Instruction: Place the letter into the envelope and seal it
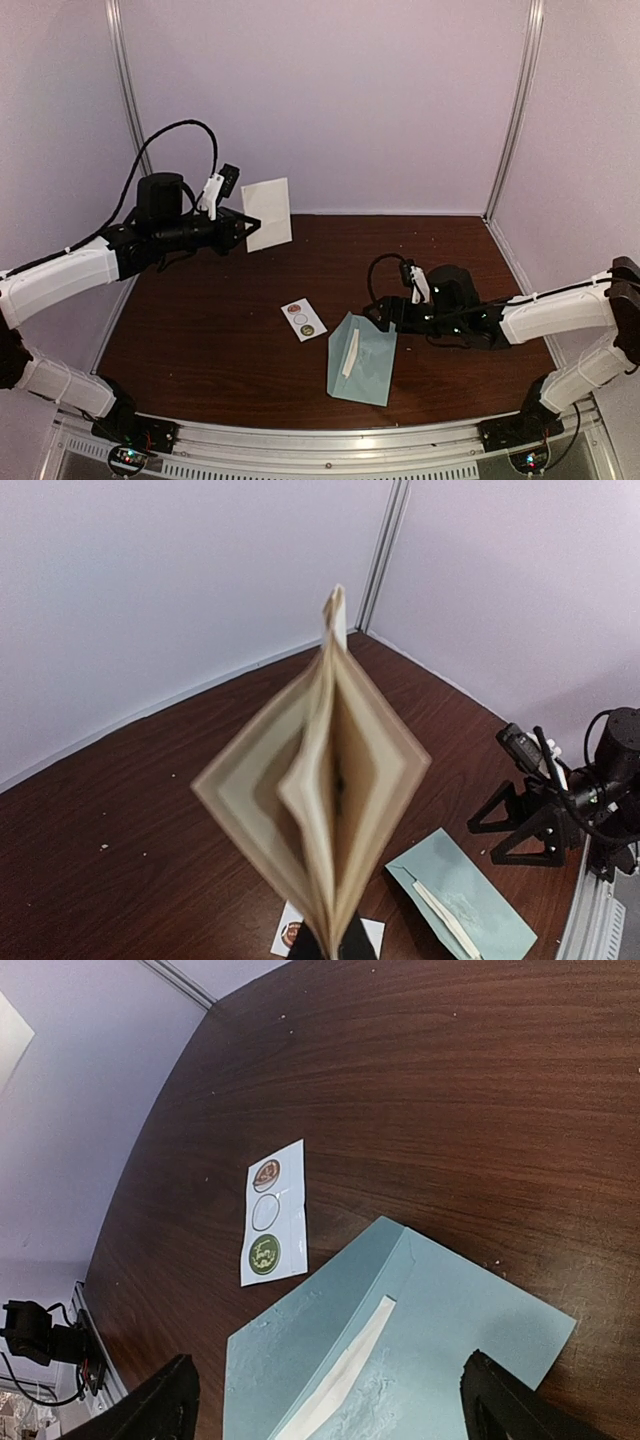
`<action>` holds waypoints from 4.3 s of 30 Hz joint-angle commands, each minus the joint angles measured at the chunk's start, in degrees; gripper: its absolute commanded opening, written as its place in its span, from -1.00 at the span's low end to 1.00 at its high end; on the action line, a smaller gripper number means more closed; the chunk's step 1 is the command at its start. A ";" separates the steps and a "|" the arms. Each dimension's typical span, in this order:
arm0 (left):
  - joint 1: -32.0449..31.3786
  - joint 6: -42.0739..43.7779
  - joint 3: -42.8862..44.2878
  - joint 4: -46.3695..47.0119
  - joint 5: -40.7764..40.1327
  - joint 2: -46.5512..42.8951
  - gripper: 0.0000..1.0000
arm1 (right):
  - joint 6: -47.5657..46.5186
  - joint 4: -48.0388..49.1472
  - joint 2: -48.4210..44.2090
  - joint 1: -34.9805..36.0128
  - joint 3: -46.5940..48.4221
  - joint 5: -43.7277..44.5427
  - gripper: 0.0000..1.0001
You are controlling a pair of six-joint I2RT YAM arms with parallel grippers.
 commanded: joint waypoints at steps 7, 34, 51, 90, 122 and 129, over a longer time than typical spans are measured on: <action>0.15 1.35 0.60 0.73 1.25 1.17 -1.00 | 0.02 5.82 5.76 -2.83 -1.37 -4.70 0.83; 0.15 1.96 0.95 0.16 1.81 1.72 -1.00 | -6.81 6.39 22.62 -5.39 6.65 -12.42 0.70; 0.06 -1.52 0.55 2.06 3.03 1.38 -1.00 | -8.51 6.48 20.70 -5.38 10.09 -15.58 0.71; -24.89 -53.41 -5.73 1.95 -0.25 17.18 -1.00 | -3.65 -5.96 -13.77 -1.18 -7.43 -4.82 0.76; -22.10 -49.33 -3.50 -5.30 5.30 25.85 -1.00 | -1.91 -6.83 -3.20 1.45 -5.53 -5.35 0.64; -21.54 -48.86 -3.21 -5.56 5.27 26.56 -1.00 | -1.24 -5.05 -0.78 2.09 -5.64 -6.88 0.49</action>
